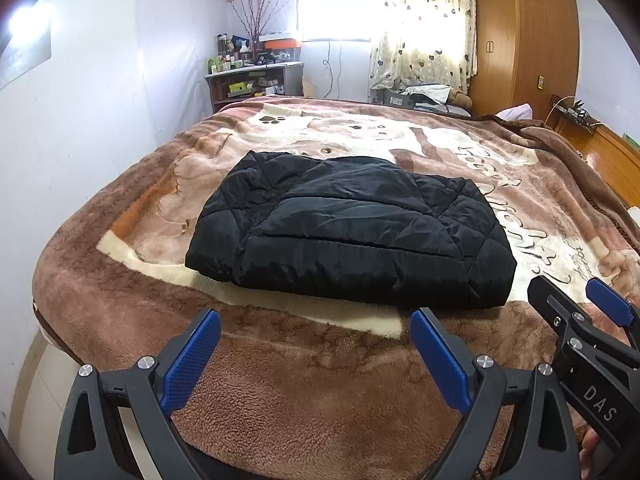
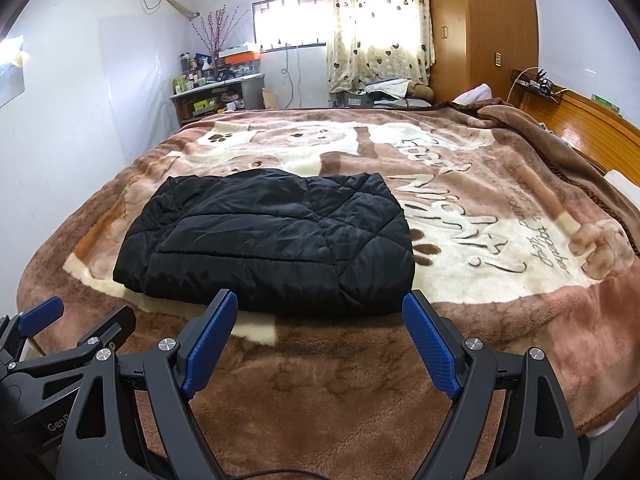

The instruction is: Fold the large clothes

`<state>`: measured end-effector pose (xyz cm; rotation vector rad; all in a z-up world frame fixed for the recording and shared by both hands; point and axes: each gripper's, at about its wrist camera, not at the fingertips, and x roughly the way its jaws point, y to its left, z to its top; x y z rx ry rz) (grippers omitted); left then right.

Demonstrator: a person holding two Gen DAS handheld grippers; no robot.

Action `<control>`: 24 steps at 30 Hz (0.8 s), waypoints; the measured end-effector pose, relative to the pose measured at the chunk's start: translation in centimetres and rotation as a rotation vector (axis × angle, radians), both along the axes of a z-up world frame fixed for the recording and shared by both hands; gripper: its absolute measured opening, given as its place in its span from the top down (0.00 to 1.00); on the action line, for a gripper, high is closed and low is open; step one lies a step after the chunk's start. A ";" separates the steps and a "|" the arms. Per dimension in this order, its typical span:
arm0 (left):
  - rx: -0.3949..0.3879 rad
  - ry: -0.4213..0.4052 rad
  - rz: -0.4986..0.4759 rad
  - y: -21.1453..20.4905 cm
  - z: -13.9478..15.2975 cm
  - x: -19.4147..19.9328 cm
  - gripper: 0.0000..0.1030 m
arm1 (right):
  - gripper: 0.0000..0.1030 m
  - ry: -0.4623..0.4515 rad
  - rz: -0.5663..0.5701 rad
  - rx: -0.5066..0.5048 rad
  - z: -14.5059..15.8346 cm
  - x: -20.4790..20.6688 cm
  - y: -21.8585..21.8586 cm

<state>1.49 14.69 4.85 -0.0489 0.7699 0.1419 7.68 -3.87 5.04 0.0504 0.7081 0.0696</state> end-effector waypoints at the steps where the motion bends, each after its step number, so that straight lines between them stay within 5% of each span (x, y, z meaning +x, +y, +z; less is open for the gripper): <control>1: 0.001 0.000 -0.001 -0.1 0.0 -0.1 0.06 | 0.18 0.000 -0.001 -0.001 0.0 0.0 0.0; 24: 0.008 0.003 0.018 -0.3 -0.2 -0.2 0.06 | 0.18 -0.002 -0.001 -0.001 -0.1 0.1 -0.4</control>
